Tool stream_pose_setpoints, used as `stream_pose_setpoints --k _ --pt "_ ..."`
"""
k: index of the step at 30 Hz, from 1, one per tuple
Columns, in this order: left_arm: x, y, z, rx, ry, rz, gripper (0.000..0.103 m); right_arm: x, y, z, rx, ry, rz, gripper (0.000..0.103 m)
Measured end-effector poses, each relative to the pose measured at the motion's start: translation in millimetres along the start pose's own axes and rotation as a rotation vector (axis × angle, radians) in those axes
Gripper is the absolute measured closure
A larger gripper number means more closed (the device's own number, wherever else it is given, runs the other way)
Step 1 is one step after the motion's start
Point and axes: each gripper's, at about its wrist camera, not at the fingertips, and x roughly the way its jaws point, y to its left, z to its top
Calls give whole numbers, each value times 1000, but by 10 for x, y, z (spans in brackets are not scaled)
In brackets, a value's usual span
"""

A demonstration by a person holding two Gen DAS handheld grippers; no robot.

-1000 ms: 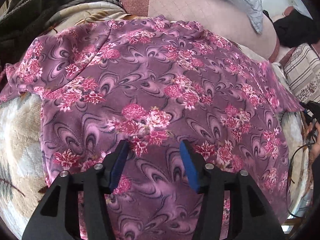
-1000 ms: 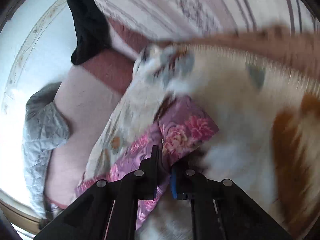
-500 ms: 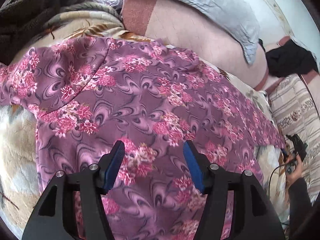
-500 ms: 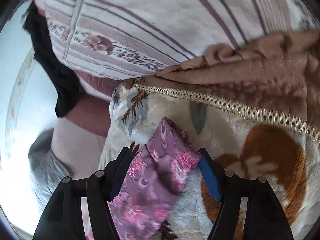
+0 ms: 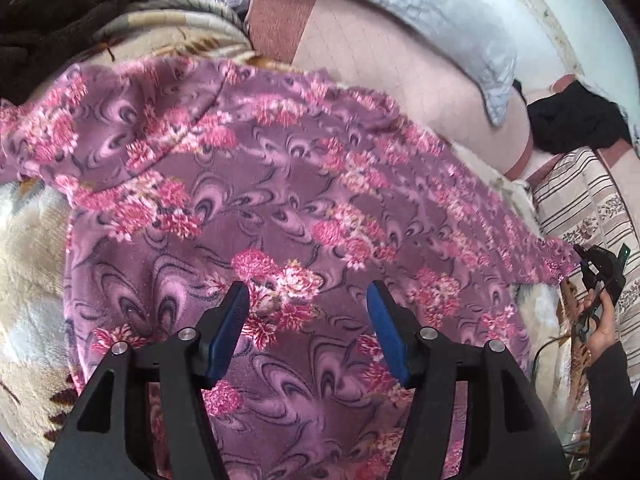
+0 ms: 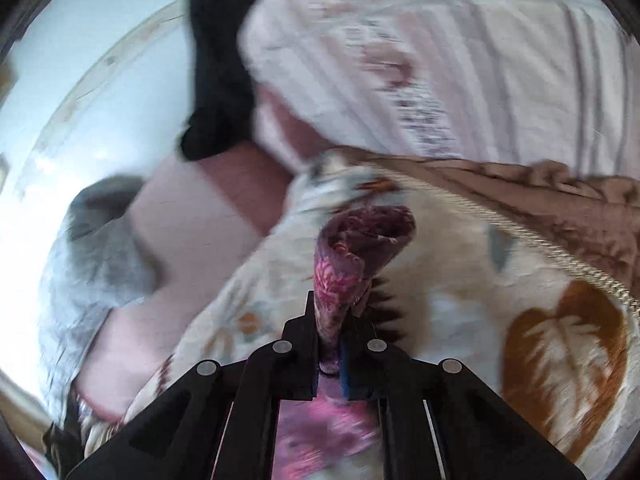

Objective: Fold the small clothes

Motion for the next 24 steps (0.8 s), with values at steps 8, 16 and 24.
stream_pose_setpoints --k 8,16,24 --pt "-169 6 96 32 -67 1 43 -72 941 -599 -130 118 153 96" --pt "-137 319 156 -101 -20 -61 43 -81 1867 -1418 -252 253 280 96" --pt "-325 558 260 -193 -41 -127 43 -95 2785 -2280 -391 378 384 96"
